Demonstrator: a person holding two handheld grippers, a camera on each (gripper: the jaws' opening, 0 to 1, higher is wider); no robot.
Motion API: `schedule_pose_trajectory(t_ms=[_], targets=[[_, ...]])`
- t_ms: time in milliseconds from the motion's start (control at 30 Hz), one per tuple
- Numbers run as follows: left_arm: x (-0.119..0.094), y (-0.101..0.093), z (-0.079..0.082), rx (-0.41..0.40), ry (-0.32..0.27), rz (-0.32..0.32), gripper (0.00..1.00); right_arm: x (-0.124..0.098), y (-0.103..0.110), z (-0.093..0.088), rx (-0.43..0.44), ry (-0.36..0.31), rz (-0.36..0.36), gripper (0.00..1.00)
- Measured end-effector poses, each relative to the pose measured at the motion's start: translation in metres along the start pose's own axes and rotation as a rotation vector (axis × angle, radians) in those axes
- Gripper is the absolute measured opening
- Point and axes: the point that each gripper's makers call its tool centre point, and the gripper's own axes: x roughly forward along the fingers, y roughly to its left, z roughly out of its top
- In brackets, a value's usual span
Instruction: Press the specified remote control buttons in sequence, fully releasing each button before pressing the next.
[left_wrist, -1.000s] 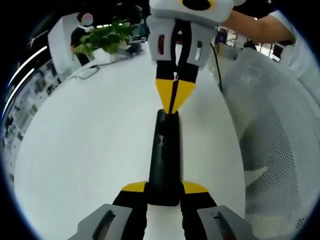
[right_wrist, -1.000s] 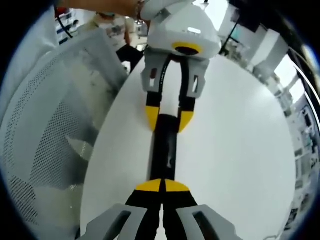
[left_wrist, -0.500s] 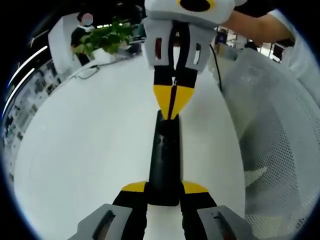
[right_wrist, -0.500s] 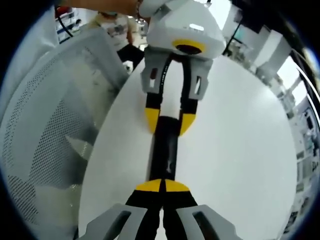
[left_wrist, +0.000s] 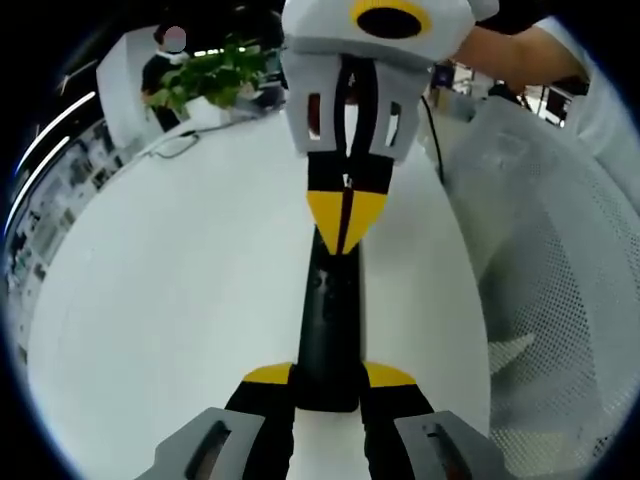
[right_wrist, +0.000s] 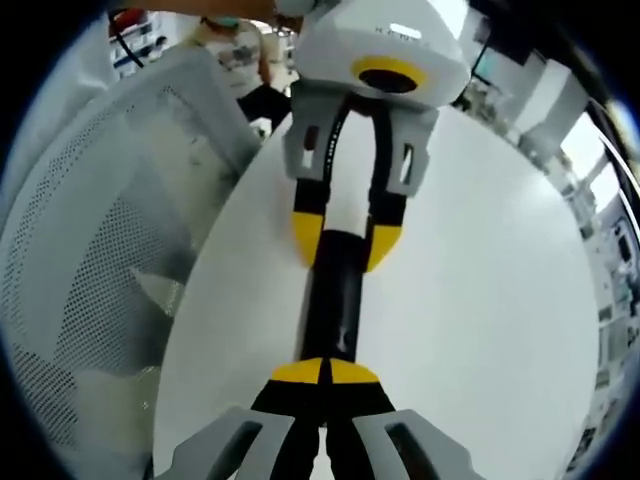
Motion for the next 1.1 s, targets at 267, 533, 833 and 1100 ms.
schedule_pose_trajectory(t_ms=[267,533,833,1100], targets=[[0.0008,0.0011,-0.0007,-0.001,-0.005,0.001,0.24,0.0042,0.0017,-0.0004,-0.004,0.004,0.011,0.0],[0.0013,0.0017,-0.0011,-0.002,-0.008,0.0,0.24,0.0049,0.0016,-0.001,-0.006,0.018,0.017,0.0],[0.0014,0.002,-0.0012,-0.005,-0.017,0.004,0.24,0.006,0.0011,-0.0015,0.033,0.01,0.036,0.0],[0.0012,0.0012,-0.0012,-0.004,-0.012,0.003,0.24,0.0068,0.001,-0.0016,0.031,0.016,0.043,0.0]])
